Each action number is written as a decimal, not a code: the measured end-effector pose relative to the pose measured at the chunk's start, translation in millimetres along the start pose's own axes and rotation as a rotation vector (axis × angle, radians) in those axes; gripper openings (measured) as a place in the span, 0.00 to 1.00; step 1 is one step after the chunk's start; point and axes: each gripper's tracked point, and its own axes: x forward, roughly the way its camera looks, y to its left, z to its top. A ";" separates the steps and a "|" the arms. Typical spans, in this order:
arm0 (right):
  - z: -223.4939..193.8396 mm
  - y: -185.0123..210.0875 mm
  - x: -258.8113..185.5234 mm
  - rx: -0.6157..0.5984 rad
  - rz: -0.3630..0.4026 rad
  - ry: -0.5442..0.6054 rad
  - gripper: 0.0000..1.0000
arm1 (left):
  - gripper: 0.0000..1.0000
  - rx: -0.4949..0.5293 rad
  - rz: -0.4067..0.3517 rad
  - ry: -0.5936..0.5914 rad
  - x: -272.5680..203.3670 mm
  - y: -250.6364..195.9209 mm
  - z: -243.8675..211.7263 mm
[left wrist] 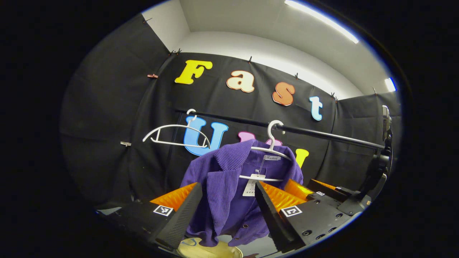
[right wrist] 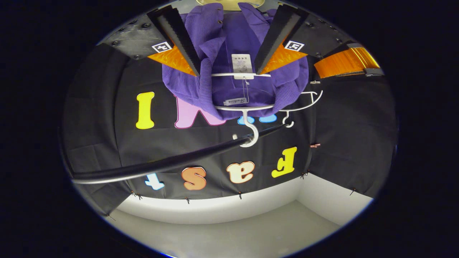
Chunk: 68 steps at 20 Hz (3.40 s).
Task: Grasp the clothes on the hanger with both hands and then place them into the laundry hamper below.
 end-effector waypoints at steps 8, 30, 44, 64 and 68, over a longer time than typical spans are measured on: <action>-31.2 -44.2 46.3 0.045 -0.048 0.003 0.97 | 0.94 0.063 0.045 0.052 72.7 2.3 -45.2; -65.9 -68.5 118.2 0.000 0.056 0.062 0.11 | 0.10 0.039 0.231 -0.008 126.4 50.1 -30.7; -3.4 -112.4 109.5 0.291 0.124 -0.115 0.10 | 0.07 0.281 0.390 -0.224 122.2 92.3 64.0; 31.7 -82.5 154.2 0.441 0.220 -0.182 0.10 | 0.07 0.092 0.423 -0.007 148.2 145.7 -59.6; -10.6 -145.0 165.7 0.444 0.016 -0.109 0.10 | 0.07 0.111 0.313 0.093 146.0 89.6 -102.0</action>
